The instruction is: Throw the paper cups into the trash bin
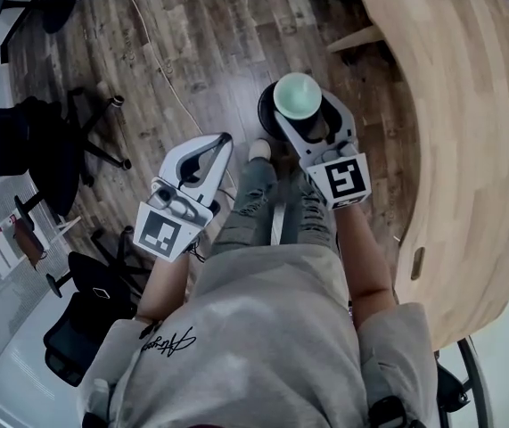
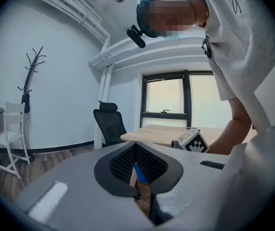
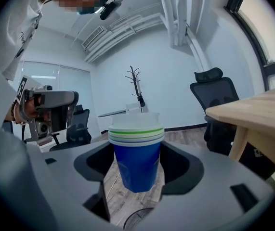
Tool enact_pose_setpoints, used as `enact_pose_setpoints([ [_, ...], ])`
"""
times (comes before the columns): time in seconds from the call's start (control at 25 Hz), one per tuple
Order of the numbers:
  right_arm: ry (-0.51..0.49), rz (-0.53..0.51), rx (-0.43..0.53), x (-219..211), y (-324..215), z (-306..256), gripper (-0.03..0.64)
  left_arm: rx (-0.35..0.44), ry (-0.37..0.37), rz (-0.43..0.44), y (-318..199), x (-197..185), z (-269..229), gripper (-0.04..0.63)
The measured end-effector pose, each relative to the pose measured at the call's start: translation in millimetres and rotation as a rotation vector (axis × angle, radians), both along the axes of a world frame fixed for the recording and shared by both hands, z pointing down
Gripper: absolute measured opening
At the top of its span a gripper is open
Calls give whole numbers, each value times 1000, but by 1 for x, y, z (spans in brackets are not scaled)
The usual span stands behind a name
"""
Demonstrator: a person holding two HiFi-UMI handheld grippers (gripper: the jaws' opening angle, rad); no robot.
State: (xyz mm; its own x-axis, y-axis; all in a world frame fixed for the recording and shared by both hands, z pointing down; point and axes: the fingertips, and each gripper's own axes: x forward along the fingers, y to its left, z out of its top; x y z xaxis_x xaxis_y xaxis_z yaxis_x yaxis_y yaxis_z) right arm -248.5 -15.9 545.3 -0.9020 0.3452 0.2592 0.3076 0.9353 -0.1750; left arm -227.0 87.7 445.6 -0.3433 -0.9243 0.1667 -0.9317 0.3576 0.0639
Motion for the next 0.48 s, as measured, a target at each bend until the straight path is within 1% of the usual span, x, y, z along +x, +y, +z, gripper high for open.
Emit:
enact_pose_setpoints([
  [0.2,66,-4,14,4,10,32,304,1,25,-5,7,1,21,3],
  [0.4,62,12,-3,4,13,66,304,7,33,-10,11,2,38,3],
  [0.48,80,6,7,6,16,83,304,8,39,-8,12,5,47,3],
])
